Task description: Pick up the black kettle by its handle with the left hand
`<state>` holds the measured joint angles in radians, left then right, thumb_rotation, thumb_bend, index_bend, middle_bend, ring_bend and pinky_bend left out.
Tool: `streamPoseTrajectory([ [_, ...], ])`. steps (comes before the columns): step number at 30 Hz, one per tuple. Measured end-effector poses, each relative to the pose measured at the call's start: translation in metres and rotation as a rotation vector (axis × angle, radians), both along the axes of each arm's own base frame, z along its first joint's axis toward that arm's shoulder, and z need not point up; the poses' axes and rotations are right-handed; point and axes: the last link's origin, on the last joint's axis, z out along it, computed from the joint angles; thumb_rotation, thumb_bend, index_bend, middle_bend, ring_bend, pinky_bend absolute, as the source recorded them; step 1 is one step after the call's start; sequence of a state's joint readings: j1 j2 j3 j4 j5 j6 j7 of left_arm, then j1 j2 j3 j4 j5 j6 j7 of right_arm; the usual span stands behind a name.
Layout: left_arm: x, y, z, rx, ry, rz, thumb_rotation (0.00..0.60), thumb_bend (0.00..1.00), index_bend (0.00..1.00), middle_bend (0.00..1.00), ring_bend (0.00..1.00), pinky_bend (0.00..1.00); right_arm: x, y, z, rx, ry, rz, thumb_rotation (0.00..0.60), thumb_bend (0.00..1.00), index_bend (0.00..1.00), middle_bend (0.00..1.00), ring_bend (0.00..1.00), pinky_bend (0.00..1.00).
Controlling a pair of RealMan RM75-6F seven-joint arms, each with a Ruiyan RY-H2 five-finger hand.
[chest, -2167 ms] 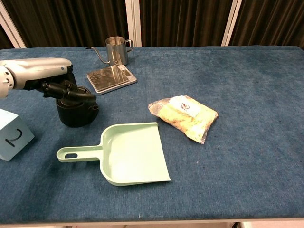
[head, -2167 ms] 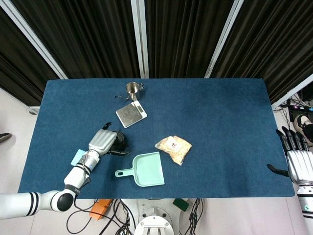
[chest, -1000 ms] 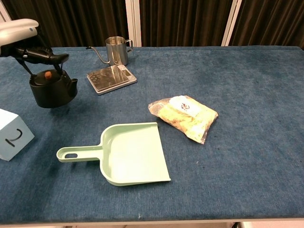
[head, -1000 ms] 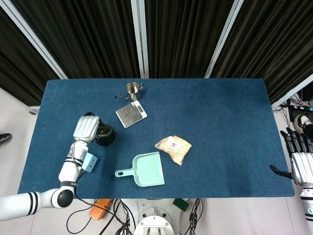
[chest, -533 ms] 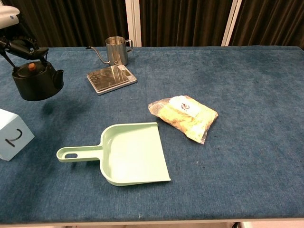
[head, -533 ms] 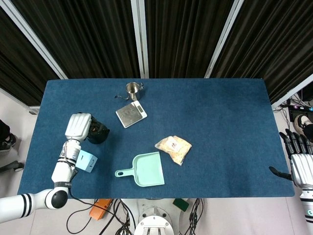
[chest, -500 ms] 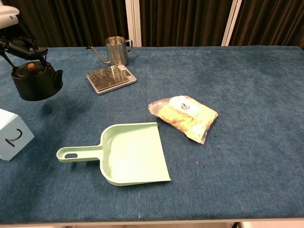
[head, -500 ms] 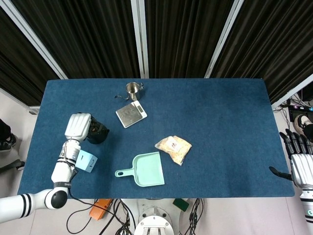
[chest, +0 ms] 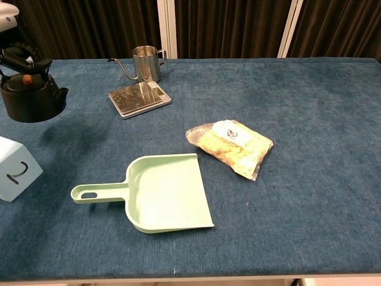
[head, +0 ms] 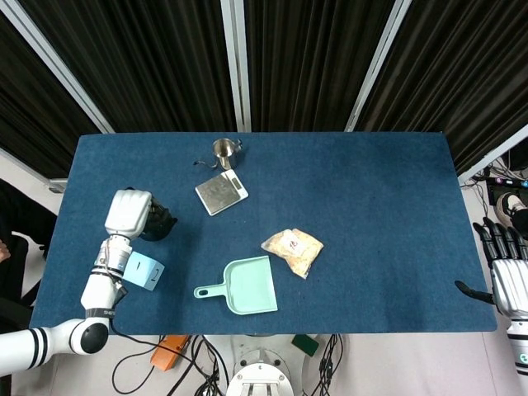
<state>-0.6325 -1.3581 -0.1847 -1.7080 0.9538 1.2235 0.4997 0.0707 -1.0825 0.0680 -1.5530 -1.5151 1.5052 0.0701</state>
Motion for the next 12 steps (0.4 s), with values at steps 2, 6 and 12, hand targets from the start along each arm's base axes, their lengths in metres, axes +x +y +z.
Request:
streamPoseTrajectory([
  [2, 0.0002, 0.0004, -0.0002, 0.004, 0.018, -0.006, 0.497, 0.46, 1.0, 1.0, 1.0, 0.48, 0.0003, -0.0004, 0.0, 0.0, 0.001, -0.001, 0.6, 0.04, 0.0, 0.0, 0.0, 0.0],
  [6, 0.0008, 0.0016, -0.0021, 0.006, 0.034, -0.01, 0.496, 0.46, 1.0, 1.0, 1.0, 0.48, 0.0008, -0.0011, -0.0002, 0.001, 0.003, -0.002, 0.6, 0.04, 0.0, 0.0, 0.0, 0.0],
  [12, 0.0002, 0.0041, -0.0037, 0.012, 0.059, -0.015, 0.495, 0.46, 1.0, 1.0, 1.0, 0.48, 0.0003, -0.0027, -0.0011, 0.004, 0.004, -0.01, 0.6, 0.04, 0.0, 0.0, 0.0, 0.0],
])
